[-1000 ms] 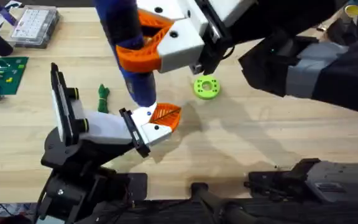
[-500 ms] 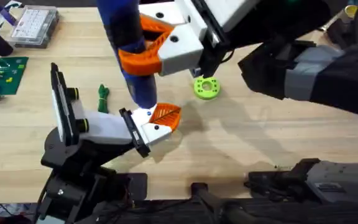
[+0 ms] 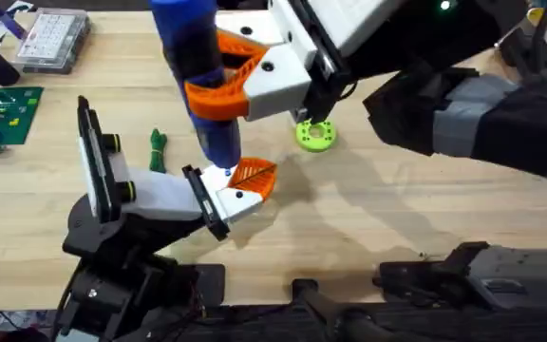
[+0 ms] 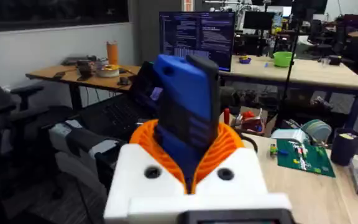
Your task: Pick up the gripper from the table and insert it into the empty holder that is missing its gripper. Then pick up a screw, insert it into the mounting hole, and use the screwdriver to tighten it. Finally, clean up the table by picking up the vegetable and placing it into the bucket.
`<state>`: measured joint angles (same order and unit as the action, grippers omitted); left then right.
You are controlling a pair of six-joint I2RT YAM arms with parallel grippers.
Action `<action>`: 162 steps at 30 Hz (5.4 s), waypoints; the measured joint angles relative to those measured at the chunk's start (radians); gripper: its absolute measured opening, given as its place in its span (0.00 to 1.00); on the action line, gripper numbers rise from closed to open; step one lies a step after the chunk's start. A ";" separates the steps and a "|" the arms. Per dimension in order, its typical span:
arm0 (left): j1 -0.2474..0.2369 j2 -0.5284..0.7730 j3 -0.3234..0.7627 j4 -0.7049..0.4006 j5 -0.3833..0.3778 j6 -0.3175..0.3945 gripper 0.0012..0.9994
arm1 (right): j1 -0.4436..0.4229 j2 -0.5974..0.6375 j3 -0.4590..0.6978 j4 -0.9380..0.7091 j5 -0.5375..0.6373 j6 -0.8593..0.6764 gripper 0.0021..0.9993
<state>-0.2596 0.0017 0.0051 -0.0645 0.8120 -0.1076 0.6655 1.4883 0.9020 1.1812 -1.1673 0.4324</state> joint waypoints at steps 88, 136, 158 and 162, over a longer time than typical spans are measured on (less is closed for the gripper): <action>0.000 0.000 0.000 0.000 0.000 0.000 0.02 | 0.012 0.022 -0.013 0.000 0.022 -0.016 0.02; 0.000 0.000 0.000 0.000 0.000 0.000 0.02 | 0.012 0.035 -0.014 0.000 0.021 -0.019 0.02; 0.000 0.000 0.000 0.000 0.000 -0.002 0.02 | -0.028 0.043 0.372 -0.567 0.023 -0.190 0.02; 0.000 0.000 0.000 0.000 0.000 -0.002 0.02 | -0.044 0.043 0.435 -0.699 0.030 -0.274 0.02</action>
<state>-0.2594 0.0017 0.0051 -0.0647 0.8124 -0.1097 0.6218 1.5314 1.3368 0.4821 -1.1368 0.1579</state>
